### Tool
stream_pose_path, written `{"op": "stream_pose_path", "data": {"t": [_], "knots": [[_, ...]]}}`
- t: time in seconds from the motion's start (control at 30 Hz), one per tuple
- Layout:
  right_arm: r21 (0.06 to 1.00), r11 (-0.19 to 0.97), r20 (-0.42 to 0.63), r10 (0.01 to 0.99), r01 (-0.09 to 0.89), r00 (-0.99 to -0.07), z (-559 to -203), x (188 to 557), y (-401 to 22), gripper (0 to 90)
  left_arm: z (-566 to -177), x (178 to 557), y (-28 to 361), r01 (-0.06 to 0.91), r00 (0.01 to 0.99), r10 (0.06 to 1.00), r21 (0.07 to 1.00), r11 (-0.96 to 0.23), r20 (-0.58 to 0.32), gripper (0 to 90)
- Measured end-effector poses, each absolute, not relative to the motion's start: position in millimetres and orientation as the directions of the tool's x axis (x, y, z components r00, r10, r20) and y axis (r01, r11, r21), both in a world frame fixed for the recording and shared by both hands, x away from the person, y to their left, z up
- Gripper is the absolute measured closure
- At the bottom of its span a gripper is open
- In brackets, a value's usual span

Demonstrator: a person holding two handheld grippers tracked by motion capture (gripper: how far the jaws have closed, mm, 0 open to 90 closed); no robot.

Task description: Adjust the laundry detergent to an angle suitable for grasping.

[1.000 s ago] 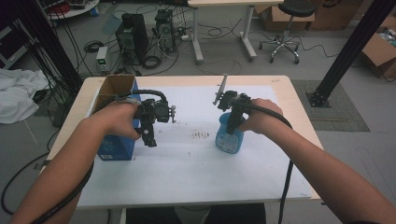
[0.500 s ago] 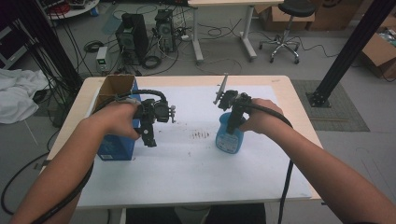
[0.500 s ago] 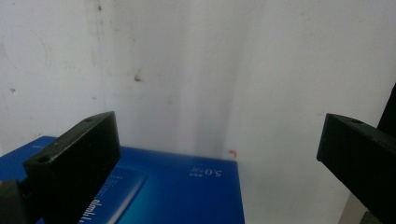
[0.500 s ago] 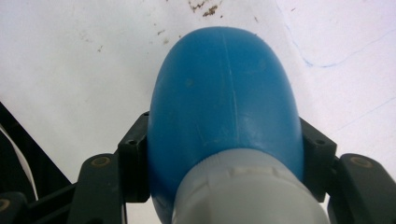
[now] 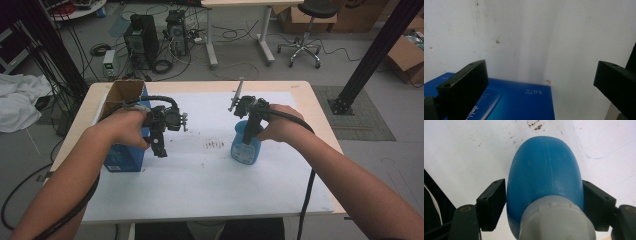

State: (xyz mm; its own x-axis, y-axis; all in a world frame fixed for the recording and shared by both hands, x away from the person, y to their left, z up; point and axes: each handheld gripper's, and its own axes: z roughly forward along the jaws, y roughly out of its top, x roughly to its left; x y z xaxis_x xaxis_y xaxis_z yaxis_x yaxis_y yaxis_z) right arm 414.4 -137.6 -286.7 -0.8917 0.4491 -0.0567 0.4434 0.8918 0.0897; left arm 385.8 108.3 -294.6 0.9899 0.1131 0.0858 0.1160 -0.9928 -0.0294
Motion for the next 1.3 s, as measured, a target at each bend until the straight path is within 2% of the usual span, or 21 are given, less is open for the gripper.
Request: {"op": "stream_pose_path", "data": {"t": [0.9,1.3], "knots": [[0.113,0.9,-0.061,0.429,0.42,-0.901,-281.2,416.0,-139.2,12.3,-296.5,387.0,109.9,0.118,0.99,0.115,-0.029,-0.993,0.083,0.1],[0.131,0.907,-0.075,0.412,0.4,-0.908,-278.0,414.4,-139.8,2.4,-296.3,387.6,108.1,0.113,0.99,0.11,-0.03,-0.993,0.082,0.1]]}}
